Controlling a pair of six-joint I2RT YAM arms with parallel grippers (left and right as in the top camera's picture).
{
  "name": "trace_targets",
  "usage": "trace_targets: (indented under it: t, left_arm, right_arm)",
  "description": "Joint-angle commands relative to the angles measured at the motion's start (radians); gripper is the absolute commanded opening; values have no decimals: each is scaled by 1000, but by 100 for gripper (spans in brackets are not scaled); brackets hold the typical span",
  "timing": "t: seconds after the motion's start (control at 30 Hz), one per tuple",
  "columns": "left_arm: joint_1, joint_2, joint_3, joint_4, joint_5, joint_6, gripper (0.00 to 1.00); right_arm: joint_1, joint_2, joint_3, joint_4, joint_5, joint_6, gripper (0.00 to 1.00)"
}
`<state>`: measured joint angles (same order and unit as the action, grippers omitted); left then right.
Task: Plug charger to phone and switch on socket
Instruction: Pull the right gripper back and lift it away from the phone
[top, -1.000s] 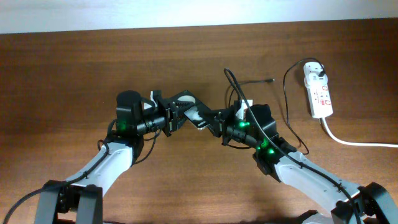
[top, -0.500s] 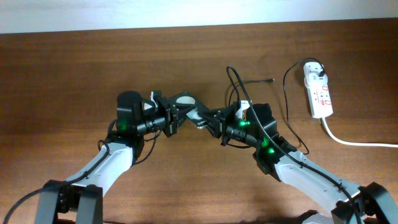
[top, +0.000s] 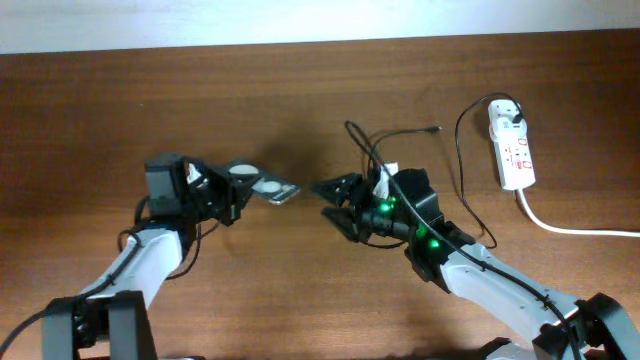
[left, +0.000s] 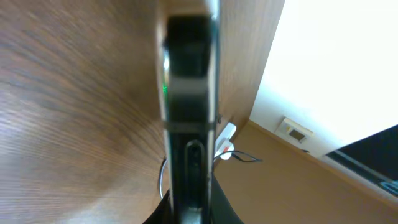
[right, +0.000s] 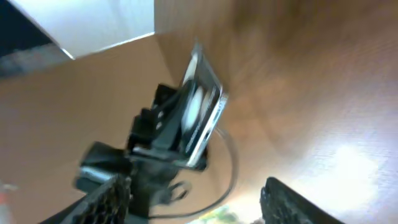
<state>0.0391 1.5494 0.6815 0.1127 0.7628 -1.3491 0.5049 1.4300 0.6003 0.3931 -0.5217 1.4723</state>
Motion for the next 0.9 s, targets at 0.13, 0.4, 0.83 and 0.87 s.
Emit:
trace_targets:
  t: [0.13, 0.4, 0.83, 0.87]
  left_arm:
    - [16, 3, 5, 5, 341, 206, 0]
    - [16, 3, 5, -67, 329, 245, 0]
    - [16, 3, 5, -99, 311, 245, 0]
    - [16, 3, 5, -101, 311, 245, 0]
  right_arm:
    - [5, -10, 7, -148, 410, -579, 52]
    - [-5, -10, 358, -698, 846, -652, 61]
    - [-342, 386, 770, -929, 697, -618, 60]
    - [-342, 456, 826, -947, 688, -618, 60]
